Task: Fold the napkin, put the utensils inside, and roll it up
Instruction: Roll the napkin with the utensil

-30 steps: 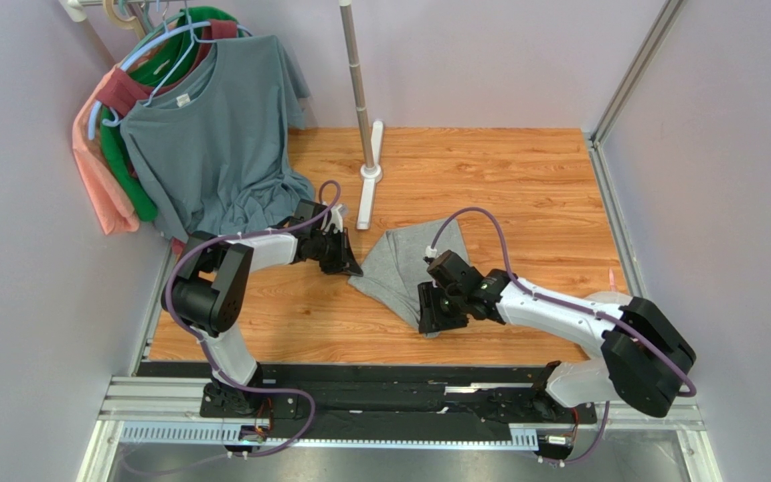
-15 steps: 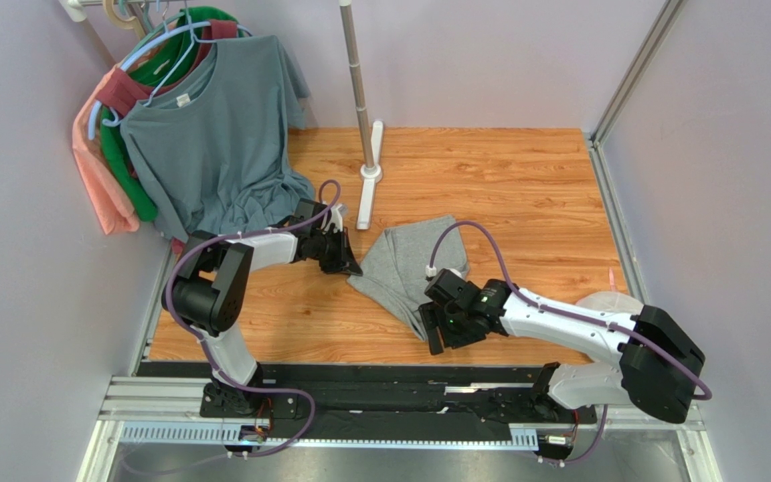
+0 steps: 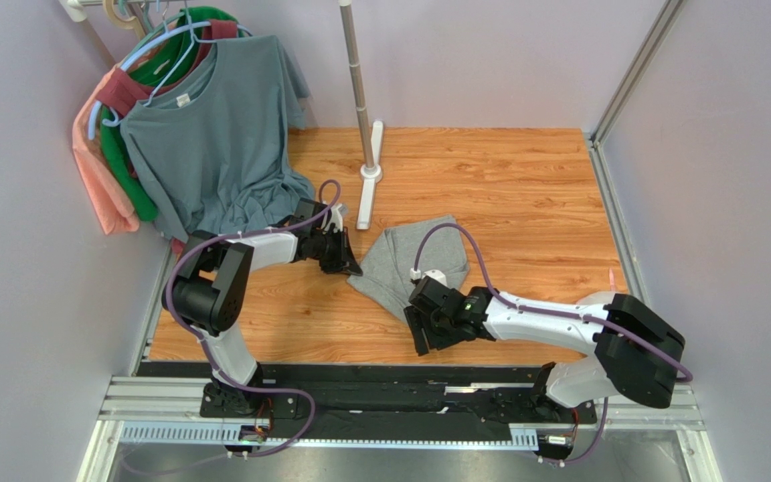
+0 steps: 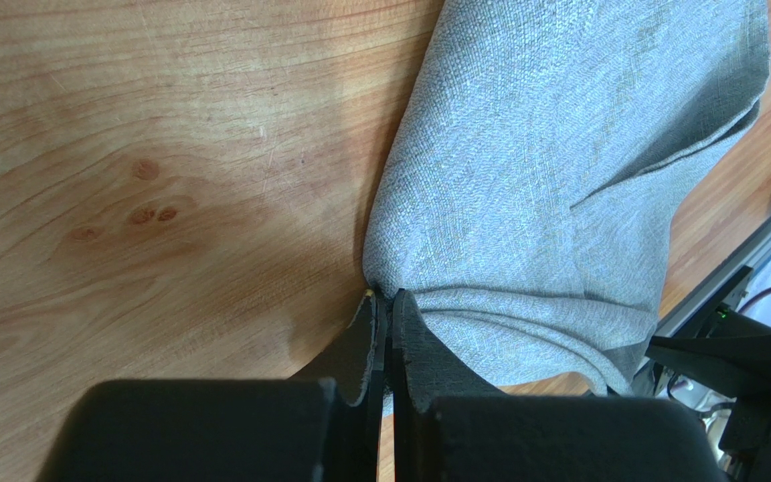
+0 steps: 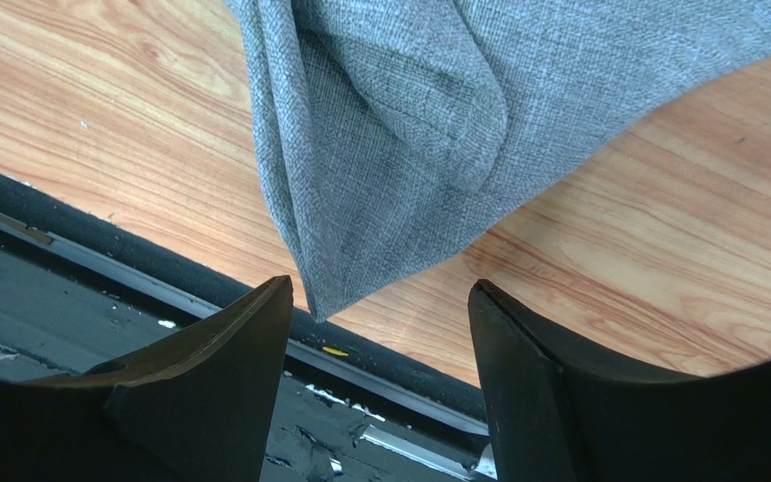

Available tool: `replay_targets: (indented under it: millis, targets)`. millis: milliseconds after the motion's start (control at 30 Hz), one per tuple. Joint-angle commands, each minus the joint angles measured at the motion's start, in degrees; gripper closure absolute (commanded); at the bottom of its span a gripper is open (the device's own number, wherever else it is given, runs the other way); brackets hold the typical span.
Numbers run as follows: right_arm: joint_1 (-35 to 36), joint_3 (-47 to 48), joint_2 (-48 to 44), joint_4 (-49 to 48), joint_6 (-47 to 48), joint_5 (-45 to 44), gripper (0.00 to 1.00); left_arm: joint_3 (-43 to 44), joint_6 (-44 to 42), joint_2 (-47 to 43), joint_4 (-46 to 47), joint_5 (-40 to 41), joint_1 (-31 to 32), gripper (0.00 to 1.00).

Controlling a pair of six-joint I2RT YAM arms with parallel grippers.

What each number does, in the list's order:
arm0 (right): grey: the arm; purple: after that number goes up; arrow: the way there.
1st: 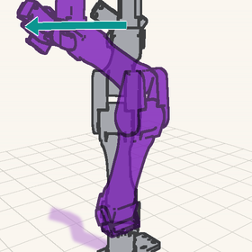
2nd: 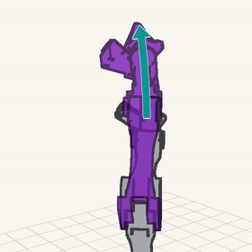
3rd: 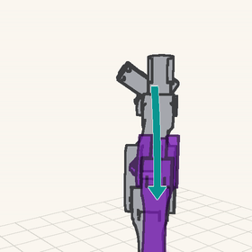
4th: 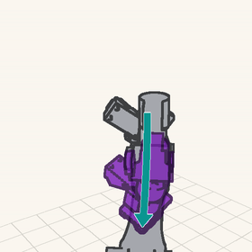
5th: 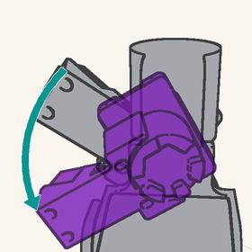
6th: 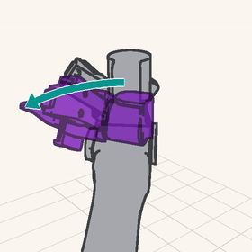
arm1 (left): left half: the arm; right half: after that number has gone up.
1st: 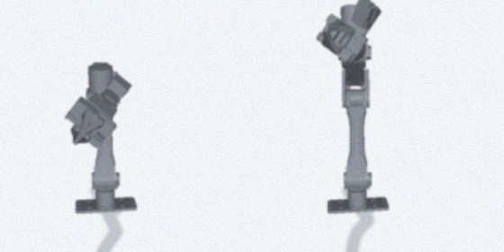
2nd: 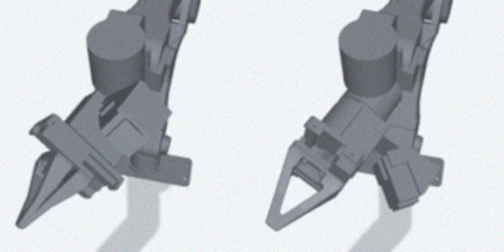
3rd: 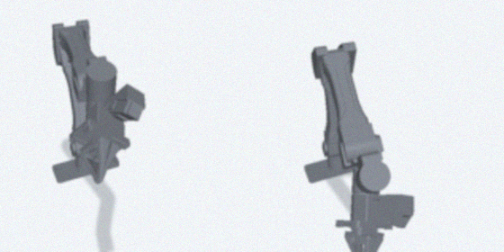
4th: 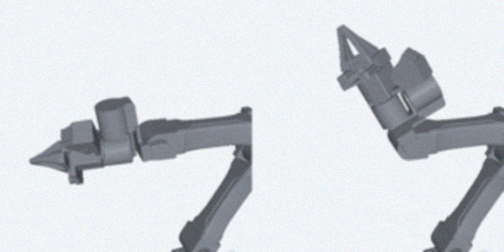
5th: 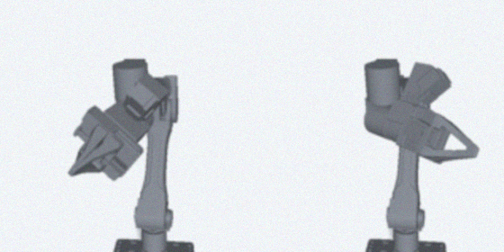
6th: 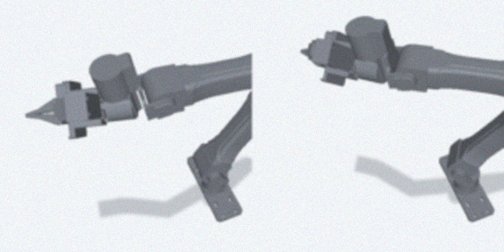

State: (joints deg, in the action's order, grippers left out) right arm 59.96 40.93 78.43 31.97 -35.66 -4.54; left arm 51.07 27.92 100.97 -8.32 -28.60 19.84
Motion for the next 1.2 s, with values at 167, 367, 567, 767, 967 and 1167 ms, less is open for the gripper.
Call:
replay_targets:
  millis: [167,367,567,767,967,1167]
  targets:
    - [0.4,-0.4,-0.6,-4.7,-6.8,-5.7,0.34,-1.4,-4.4,3.3,-5.0,10.0,-1.0,1.00]
    - [-1.2,-1.8,-1.0,-5.4,-10.3,-6.5,0.39,-1.4,-4.4,3.2,-4.9,9.9,-1.0,1.00]
    - [-4.1,-4.0,-3.4,-7.9,-11.4,-5.5,0.43,-1.3,-4.4,3.4,-5.0,9.8,-1.0,1.00]
    - [-7.8,-6.7,-5.0,-12.5,-12.3,-1.2,0.46,-1.2,-4.5,3.4,-5.0,9.8,-1.0,1.00]
    - [-9.4,-8.1,-5.0,-15.5,-13.9,0.8,0.50,-1.2,-4.5,3.6,-5.0,9.7,-0.9,1.00]
    - [-10.7,-9.0,-5.7,-17.5,-15.2,0.4,0.51,-1.2,-4.5,3.6,-5.0,9.6,-1.0,1.00]
